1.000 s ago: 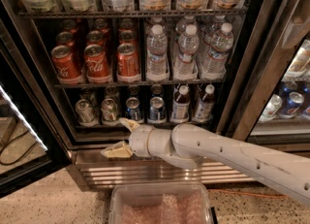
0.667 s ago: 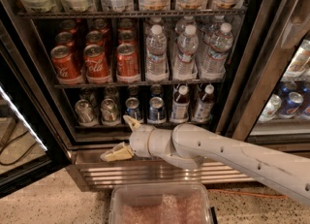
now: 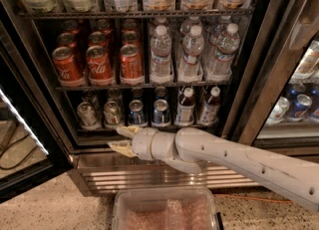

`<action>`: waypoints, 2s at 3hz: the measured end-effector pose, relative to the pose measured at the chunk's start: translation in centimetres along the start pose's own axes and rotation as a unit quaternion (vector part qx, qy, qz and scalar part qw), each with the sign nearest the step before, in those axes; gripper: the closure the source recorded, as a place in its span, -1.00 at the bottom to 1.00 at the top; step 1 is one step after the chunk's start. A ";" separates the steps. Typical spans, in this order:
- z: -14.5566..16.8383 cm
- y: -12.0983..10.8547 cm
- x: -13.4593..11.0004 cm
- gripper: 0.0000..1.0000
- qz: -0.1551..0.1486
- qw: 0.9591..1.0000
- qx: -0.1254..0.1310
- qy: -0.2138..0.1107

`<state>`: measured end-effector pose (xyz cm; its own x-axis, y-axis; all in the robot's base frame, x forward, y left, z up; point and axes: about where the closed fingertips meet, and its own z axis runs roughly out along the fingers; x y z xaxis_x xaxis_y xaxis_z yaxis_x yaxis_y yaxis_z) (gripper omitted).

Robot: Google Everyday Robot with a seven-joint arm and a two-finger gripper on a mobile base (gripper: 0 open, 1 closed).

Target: Pick 7up can from bottom shelf of fridge

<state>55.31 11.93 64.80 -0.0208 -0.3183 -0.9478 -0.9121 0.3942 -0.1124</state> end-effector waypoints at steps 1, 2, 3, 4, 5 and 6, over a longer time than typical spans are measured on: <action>1.3 -1.9 0.3 -0.20 -0.006 1.000 0.027 -0.005; 2.1 -4.0 0.7 -0.36 -0.021 0.998 0.051 0.004; 3.1 -5.5 1.2 -0.40 -0.033 0.997 0.061 0.018; 4.2 -6.8 1.5 -0.32 -0.039 0.996 0.071 0.025; 5.2 -7.7 1.7 -0.38 -0.034 0.996 0.079 0.026; 6.3 -8.1 2.2 -0.38 -0.023 0.996 0.083 0.027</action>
Offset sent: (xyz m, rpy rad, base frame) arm 0.0742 -0.0076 -0.0140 -0.0722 -0.1064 -0.1379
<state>65.19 13.44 61.74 -0.0074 -0.3839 -0.9233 -0.8327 0.5136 -0.2069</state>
